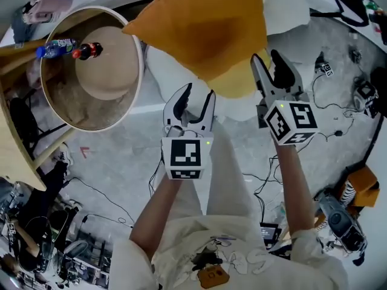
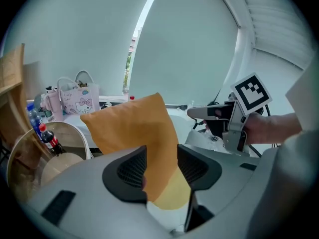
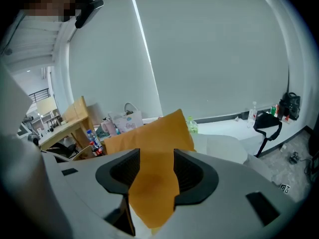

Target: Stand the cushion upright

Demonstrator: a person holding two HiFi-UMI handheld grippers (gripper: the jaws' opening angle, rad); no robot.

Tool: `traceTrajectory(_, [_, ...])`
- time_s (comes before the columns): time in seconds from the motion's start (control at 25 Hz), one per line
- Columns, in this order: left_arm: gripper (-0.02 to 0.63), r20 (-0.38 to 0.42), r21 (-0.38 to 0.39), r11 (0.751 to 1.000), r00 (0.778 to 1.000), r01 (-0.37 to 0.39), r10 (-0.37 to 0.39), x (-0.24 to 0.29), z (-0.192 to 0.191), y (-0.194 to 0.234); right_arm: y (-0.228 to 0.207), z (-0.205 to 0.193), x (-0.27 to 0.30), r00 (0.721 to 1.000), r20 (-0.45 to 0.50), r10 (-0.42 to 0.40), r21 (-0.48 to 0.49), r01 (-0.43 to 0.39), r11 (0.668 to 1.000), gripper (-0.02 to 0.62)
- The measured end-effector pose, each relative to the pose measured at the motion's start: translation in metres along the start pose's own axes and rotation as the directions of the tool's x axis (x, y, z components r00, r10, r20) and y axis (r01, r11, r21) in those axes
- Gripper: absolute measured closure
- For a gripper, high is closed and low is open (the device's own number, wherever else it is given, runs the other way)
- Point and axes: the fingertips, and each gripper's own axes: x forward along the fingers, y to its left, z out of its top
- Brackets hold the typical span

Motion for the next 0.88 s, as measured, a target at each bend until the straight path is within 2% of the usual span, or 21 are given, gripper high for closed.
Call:
traceTrajectory(0.4, [0.408, -0.013, 0.068, 0.996, 0.998, 0.054, -0.053, -0.031, 0.04, -0.045, 0.021, 0.035, -0.026, 0.995, -0.013, 0.098, 0.007, -0.098, 0.995, 0.37])
traceTrajectory(0.56, [0.407, 0.002, 0.113, 0.991, 0.998, 0.068, -0.068, -0.038, 0.069, -0.06, 0.03, 0.062, -0.033, 0.989, -0.009, 0.145, -0.028, -0.145, 0.989, 0.37])
traceTrajectory(0.68, [0.408, -0.012, 0.13, 0.988, 0.997, 0.081, -0.08, -0.049, 0.076, -0.074, 0.035, 0.075, -0.046, 0.988, -0.007, 0.151, -0.043, -0.151, 0.988, 0.37])
traceTrajectory(0.88, [0.407, 0.004, 0.165, 0.984, 0.997, 0.072, -0.074, -0.066, 0.098, -0.088, 0.026, 0.105, -0.067, 0.989, 0.026, 0.144, 0.001, -0.144, 0.99, 0.37])
